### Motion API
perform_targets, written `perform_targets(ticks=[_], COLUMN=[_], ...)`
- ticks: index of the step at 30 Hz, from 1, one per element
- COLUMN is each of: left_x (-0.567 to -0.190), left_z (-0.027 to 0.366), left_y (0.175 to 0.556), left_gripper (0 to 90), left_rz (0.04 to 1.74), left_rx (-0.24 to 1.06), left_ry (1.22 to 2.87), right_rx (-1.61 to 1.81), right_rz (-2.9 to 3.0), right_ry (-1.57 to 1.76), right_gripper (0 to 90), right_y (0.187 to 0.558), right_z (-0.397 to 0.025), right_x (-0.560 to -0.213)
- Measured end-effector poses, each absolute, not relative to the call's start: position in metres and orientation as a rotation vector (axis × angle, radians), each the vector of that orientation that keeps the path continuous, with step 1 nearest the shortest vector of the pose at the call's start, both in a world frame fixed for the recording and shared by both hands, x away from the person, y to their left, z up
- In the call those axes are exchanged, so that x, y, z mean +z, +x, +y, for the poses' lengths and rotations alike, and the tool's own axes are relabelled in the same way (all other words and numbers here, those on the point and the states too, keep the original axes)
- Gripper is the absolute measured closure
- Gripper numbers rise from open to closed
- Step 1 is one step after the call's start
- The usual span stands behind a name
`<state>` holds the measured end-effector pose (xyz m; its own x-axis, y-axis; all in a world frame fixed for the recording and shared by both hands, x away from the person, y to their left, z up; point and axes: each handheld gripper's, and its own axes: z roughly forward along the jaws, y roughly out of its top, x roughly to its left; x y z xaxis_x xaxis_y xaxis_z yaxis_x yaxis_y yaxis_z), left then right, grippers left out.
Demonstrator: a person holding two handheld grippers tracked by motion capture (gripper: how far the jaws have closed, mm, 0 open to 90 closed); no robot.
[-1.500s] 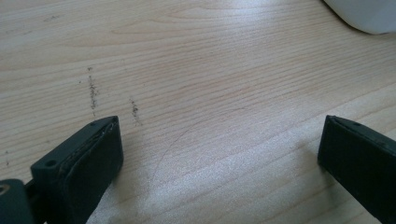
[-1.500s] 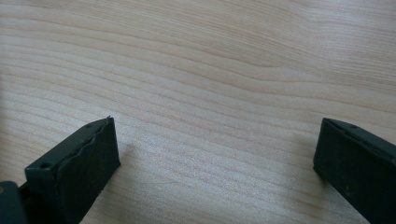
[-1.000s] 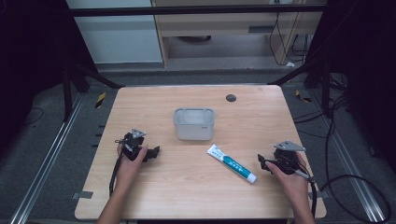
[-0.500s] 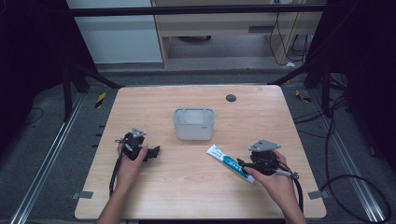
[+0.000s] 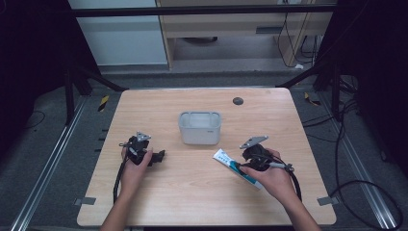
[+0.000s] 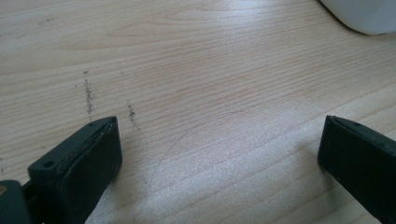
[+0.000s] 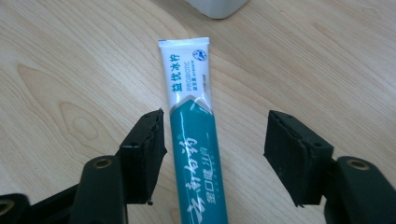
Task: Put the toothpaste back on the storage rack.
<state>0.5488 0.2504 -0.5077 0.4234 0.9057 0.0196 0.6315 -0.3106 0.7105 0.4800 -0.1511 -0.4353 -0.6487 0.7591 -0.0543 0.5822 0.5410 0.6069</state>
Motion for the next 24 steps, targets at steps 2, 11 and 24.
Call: perform_targets(ticks=[2,11,24], left_x=[-0.508,-0.508,-0.508], left_z=[0.25,0.25,0.249], left_y=[0.549,0.55,0.551], left_gripper=[0.0,0.0,0.0], left_rz=[1.294,1.298,1.297], left_rx=[0.563,0.564,0.563], left_ry=[2.053,2.047,2.045], right_rx=[0.777,0.734,0.625], right_rz=[2.491,2.578,2.644], right_ry=[1.102,1.098,1.116], right_gripper=[40.7,50.1,51.7], right_y=[0.484,0.497,0.517], right_z=[-0.147,-0.134,-0.117], right_x=[-0.435,-0.439,-0.457])
